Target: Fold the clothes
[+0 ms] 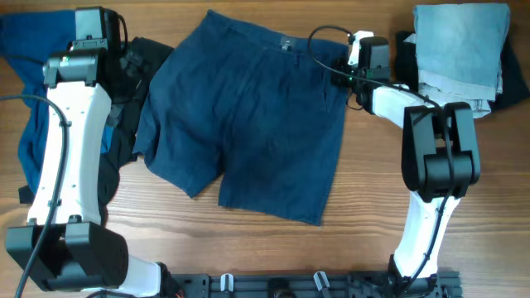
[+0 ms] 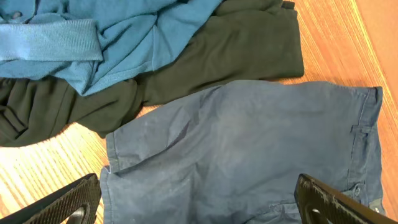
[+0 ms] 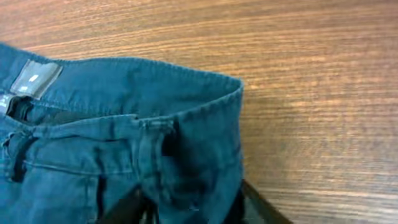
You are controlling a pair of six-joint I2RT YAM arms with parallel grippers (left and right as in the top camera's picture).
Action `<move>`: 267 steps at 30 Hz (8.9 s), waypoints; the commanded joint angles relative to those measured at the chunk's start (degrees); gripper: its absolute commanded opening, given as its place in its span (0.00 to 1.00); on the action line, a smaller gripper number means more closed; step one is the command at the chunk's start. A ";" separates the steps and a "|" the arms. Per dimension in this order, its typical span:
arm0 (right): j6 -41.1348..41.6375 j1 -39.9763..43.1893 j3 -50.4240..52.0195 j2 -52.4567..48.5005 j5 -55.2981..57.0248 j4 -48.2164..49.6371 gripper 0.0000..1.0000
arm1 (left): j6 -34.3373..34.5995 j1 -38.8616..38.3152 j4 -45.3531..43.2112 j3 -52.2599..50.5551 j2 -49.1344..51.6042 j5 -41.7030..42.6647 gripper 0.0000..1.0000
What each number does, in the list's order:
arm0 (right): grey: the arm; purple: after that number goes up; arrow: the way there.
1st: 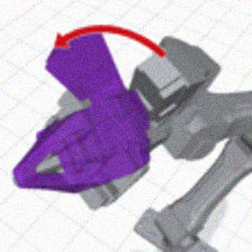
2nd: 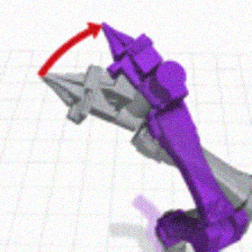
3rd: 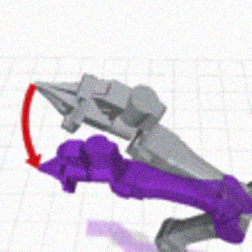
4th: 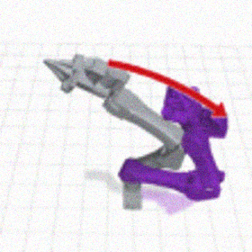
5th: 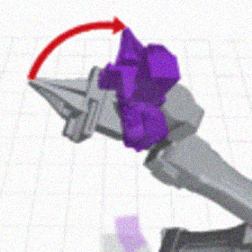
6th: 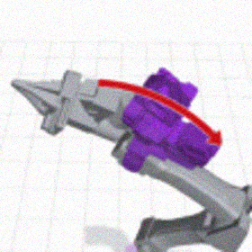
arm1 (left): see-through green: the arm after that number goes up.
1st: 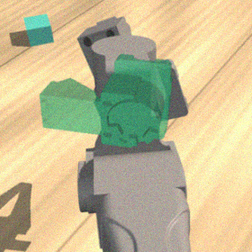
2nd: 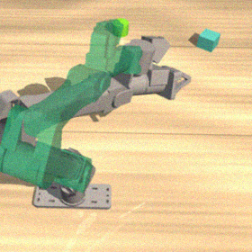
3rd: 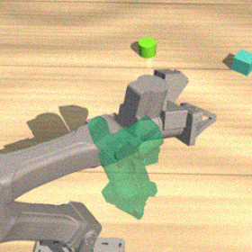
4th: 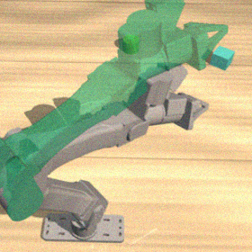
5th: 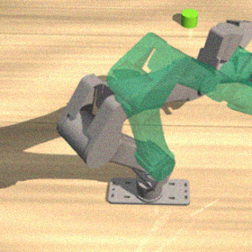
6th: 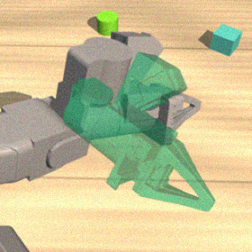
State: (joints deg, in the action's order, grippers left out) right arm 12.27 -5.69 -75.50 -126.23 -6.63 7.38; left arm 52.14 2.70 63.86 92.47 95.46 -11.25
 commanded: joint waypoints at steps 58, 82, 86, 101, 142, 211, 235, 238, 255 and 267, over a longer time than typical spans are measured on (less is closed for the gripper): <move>-3.28 14.12 -16.90 30.40 -5.05 -57.61 0.99 | -51.91 -9.53 -11.43 -3.67 31.17 23.26 0.51; -3.26 9.92 -16.85 30.08 -5.03 -57.83 0.97 | -46.10 0.72 -28.81 6.67 33.66 28.06 0.34; -3.54 9.92 -16.85 30.08 -5.01 -57.75 0.97 | -56.13 -1.44 -13.84 6.64 33.70 28.59 0.60; -4.59 9.92 -16.85 30.08 -5.05 -59.93 0.98 | -57.77 -9.09 -8.94 0.44 35.93 25.51 0.06; -4.61 9.92 -16.85 30.08 -5.05 -60.70 0.98 | -48.46 -9.79 -9.60 5.03 35.82 16.20 0.04; -4.57 11.76 -15.80 27.43 -3.74 -64.02 1.00 | -23.80 7.80 -24.46 -34.34 19.76 16.20 1.00; 42.71 1.03 0.68 31.95 7.39 -70.03 0.93 | 26.93 -19.93 7.91 -32.72 -19.71 -0.44 0.97; 43.30 1.03 8.83 31.95 -1.66 -57.75 0.86 | 47.17 -20.13 7.08 -40.68 -19.71 -0.46 0.91; 37.31 -8.57 19.82 31.85 -0.66 -46.31 0.85 | 59.34 -20.24 -9.55 -57.33 -19.69 3.89 0.83; 30.71 -8.57 19.93 31.85 -0.66 -44.04 0.85 | 59.32 -20.22 -24.50 -66.38 -19.54 -5.35 0.05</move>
State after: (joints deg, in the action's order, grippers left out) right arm 44.58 -14.02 -55.83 -94.70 -8.32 -36.95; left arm 110.50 -17.54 40.29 28.97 74.15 -13.74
